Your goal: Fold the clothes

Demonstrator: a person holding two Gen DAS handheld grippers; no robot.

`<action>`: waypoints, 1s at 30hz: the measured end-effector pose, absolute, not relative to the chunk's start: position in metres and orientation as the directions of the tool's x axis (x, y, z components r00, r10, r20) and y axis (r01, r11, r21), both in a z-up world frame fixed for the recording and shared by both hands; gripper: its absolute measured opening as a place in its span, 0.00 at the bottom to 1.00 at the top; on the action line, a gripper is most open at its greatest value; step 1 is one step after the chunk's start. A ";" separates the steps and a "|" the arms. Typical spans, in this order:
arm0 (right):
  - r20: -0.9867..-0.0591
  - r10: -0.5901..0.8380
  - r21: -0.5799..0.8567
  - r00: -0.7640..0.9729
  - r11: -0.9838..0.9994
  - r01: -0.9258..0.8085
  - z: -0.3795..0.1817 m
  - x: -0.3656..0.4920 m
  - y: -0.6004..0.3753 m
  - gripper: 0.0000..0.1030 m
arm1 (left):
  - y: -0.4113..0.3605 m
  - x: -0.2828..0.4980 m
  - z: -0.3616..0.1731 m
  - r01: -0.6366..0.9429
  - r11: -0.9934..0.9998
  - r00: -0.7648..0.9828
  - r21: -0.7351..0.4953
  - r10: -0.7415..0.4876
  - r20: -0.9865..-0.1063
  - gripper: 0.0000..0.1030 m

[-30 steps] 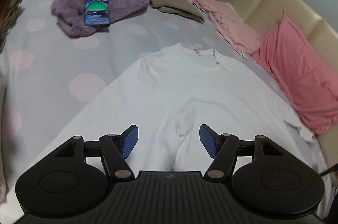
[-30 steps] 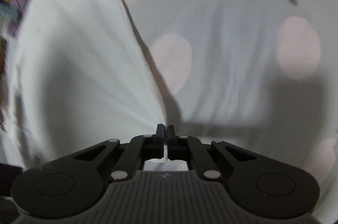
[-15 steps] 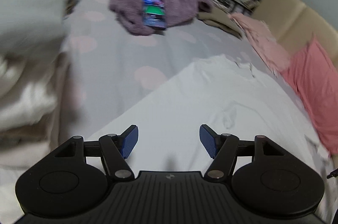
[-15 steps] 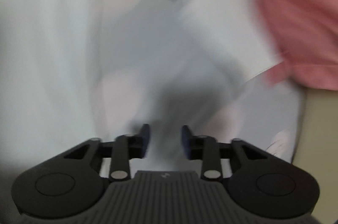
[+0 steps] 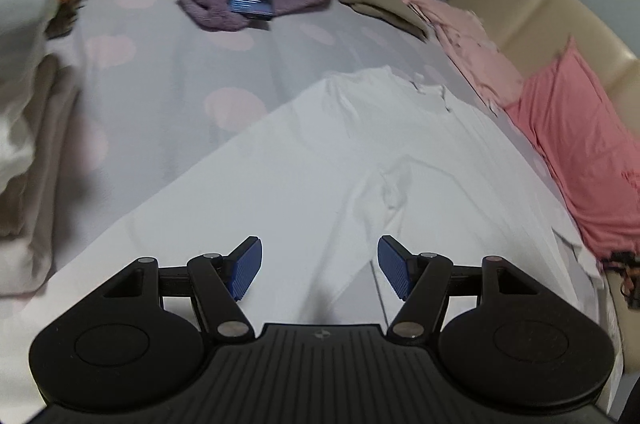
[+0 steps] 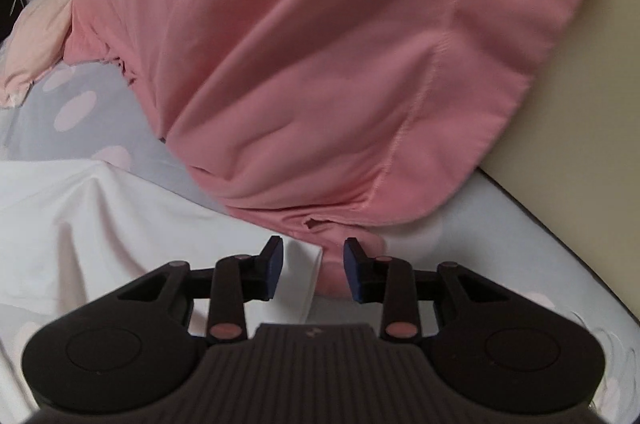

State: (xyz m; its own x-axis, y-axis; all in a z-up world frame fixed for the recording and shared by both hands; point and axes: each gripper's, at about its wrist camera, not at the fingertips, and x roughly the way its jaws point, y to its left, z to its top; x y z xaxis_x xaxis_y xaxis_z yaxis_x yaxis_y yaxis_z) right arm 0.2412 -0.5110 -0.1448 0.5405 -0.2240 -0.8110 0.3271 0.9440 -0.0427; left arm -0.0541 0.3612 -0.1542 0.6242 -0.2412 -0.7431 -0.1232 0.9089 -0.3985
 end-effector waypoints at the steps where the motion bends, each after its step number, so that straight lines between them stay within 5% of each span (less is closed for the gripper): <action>1: -0.818 -0.217 -0.042 0.532 0.946 0.322 -0.150 0.245 -0.510 0.35 | 0.359 -0.053 -0.154 -0.113 0.914 0.620 -0.391 -0.242 -0.746 0.61; 3: -0.831 -0.203 -0.039 0.518 0.950 0.309 -0.159 0.251 -0.508 0.06 | 0.357 -0.050 -0.154 -0.108 0.920 0.612 -0.377 -0.238 -0.754 0.61; 9: -0.684 -0.288 -0.149 0.670 0.955 0.257 -0.139 0.238 -0.495 0.02 | 0.352 -0.048 -0.153 -0.114 0.924 0.598 -0.365 -0.230 -0.768 0.61; 15: -0.690 -0.414 -0.351 0.594 0.909 0.226 -0.160 0.264 -0.475 0.04 | 0.345 -0.047 -0.149 -0.089 0.933 0.585 -0.349 -0.235 -0.777 0.61; 21: -0.605 -0.505 -0.307 0.615 0.861 0.405 -0.137 0.251 -0.453 0.19 | 0.361 -0.065 -0.146 -0.179 0.933 0.621 -0.313 -0.140 -0.771 0.61; 24: -0.613 -0.384 -0.211 0.691 0.922 0.325 -0.111 0.236 -0.405 0.20 | 0.377 -0.087 -0.150 -0.303 0.897 0.635 -0.321 -0.061 -0.770 0.61; 30: -0.673 0.134 -0.082 0.728 0.964 -0.253 -0.089 0.206 -0.223 0.28 | 0.404 -0.153 -0.171 -0.508 0.790 0.608 -0.344 0.044 -0.793 0.61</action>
